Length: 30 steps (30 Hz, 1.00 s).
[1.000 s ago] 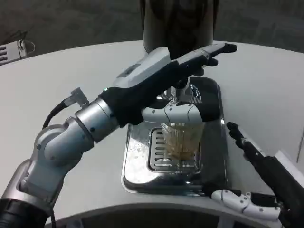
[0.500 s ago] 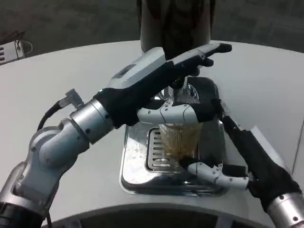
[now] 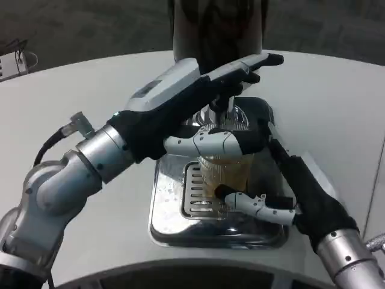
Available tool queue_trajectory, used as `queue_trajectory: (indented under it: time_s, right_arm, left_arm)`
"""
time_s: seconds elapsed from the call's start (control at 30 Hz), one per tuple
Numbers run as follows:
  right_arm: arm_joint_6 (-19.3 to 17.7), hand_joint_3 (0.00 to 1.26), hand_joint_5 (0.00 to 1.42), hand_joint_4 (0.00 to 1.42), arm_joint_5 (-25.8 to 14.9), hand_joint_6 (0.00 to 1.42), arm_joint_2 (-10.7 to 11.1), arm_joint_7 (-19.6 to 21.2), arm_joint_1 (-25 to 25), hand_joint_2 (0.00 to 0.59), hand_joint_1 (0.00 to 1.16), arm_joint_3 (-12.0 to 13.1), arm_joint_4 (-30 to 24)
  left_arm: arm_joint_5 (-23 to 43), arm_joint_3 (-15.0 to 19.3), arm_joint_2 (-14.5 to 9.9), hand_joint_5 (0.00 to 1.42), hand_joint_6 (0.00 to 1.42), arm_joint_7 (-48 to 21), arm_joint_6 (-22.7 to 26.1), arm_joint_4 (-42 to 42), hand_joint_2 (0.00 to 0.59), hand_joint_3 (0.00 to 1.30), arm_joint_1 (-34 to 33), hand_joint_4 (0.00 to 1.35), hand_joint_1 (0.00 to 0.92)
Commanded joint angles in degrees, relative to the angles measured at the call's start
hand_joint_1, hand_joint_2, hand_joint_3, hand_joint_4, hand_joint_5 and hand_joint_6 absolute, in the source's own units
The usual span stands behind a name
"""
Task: Grasp the cup under the faucet to collect the drink, then remove the cup.
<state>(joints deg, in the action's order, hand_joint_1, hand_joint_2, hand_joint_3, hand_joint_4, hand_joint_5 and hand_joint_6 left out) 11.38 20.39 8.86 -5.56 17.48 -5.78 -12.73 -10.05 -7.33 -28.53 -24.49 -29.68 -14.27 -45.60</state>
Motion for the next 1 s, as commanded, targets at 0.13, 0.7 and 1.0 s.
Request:
queue_trajectory:
  time_s: [0.13, 0.7, 1.0]
  right_arm:
    - [-0.22, 0.00, 0.00, 0.00, -0.56, 0.00, -0.83, 1.39, 2.71, 0.206, 0.79, -0.75, 3.39]
    - [-1.34, 0.00, 0.00, 0.00, -2.20, 0.00, -0.54, 1.87, 4.55, 0.203, 0.78, -0.50, 6.95]
    - [-1.96, 0.00, 0.00, 0.00, -2.46, 0.00, -0.46, 2.56, 5.59, 0.203, 0.78, -0.20, 8.83]
  left_arm:
    - [-0.47, 0.57, -1.56, 0.16, 0.26, -0.73, 0.96, 0.79, 0.036, 0.12, 1.82, 0.06, 0.000]
    - [1.24, 8.73, 5.48, 0.25, 0.33, 12.96, -4.42, 2.94, 0.067, 0.21, 5.46, 0.15, 0.000]
    - [2.22, 12.49, 5.68, 0.32, 0.38, 14.99, -2.26, 12.69, 0.079, 0.26, 13.04, 0.23, 0.000]
